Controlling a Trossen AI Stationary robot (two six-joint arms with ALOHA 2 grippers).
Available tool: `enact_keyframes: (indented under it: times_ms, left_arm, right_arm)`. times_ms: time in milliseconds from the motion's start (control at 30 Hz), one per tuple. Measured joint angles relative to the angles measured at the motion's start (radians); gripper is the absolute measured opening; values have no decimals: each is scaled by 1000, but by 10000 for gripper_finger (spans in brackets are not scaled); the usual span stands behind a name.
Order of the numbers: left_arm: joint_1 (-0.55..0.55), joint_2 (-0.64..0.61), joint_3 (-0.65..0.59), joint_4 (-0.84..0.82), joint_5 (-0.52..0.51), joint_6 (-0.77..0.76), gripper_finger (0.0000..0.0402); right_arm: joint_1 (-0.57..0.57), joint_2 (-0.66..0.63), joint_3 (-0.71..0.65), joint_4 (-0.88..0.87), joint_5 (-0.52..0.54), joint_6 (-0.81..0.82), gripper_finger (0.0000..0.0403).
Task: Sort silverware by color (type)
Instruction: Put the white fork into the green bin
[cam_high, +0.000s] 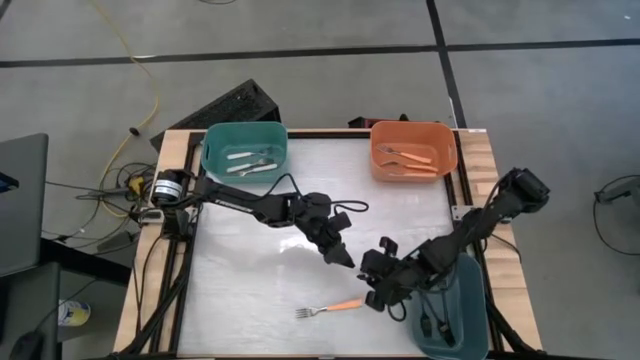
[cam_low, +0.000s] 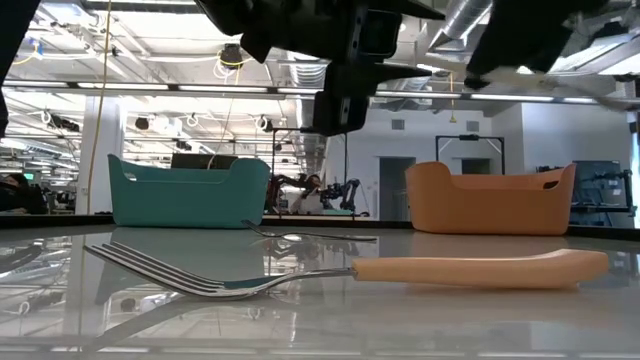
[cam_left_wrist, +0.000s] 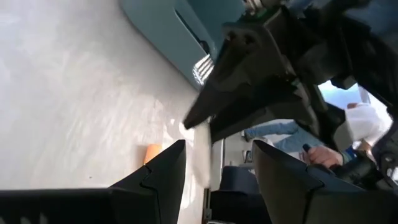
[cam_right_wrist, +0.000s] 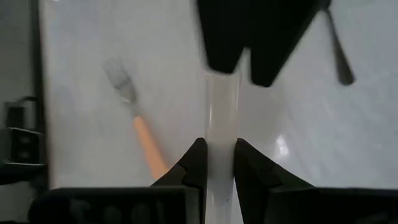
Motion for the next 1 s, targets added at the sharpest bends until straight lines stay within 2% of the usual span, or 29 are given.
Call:
enact_keyframes:
  times_ms: [500,800,1000]
  left_arm:
    - [8,0,0,-53,-21,24,169]
    - [10,0,0,-53,-20,45,168]
    - [10,0,0,-57,-21,49,126]
  right_arm:
    - [-76,1,0,-23,-4,-124,75]
    - [-83,1,0,-22,-5,-134,75]
    - [-83,1,0,-20,-5,-133,75]
